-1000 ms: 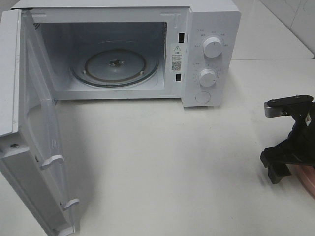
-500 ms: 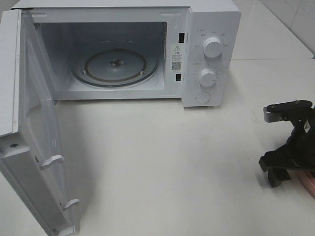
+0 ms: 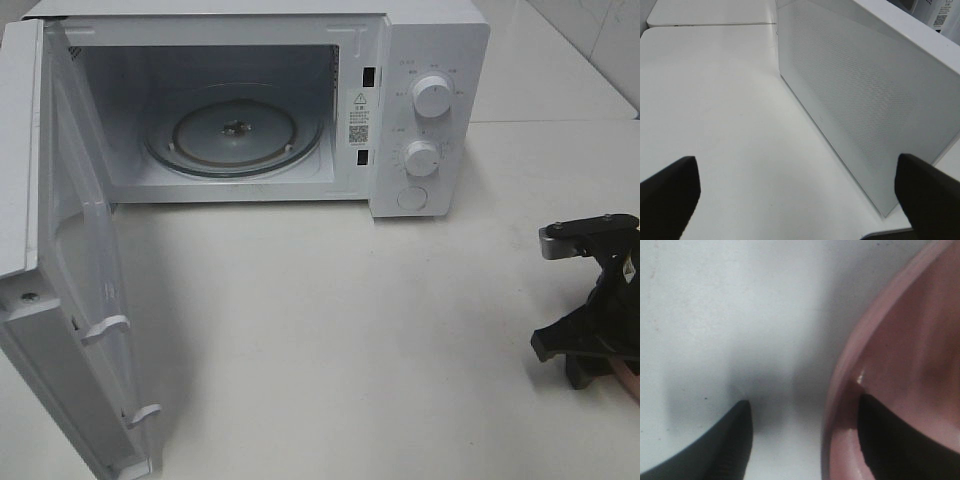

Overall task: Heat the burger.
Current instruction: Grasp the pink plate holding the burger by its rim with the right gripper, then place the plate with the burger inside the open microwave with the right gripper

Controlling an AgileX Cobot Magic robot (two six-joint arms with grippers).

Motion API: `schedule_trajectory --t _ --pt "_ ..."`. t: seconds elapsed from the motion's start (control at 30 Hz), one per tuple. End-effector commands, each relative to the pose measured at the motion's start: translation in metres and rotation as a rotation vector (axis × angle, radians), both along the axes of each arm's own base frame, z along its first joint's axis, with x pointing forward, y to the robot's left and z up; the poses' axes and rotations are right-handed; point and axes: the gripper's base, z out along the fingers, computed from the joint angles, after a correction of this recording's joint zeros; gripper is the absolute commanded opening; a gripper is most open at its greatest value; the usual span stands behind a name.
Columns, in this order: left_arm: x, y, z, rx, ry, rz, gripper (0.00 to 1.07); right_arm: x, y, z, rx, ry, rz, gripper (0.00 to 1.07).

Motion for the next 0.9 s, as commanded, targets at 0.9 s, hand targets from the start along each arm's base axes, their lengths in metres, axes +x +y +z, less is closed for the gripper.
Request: schedule_trajectory --t 0.9 --pt "-0.002 0.0 0.0 -0.004 -0.029 -0.004 0.98 -0.009 0.0 0.013 -0.14 -0.039 -0.023 0.0"
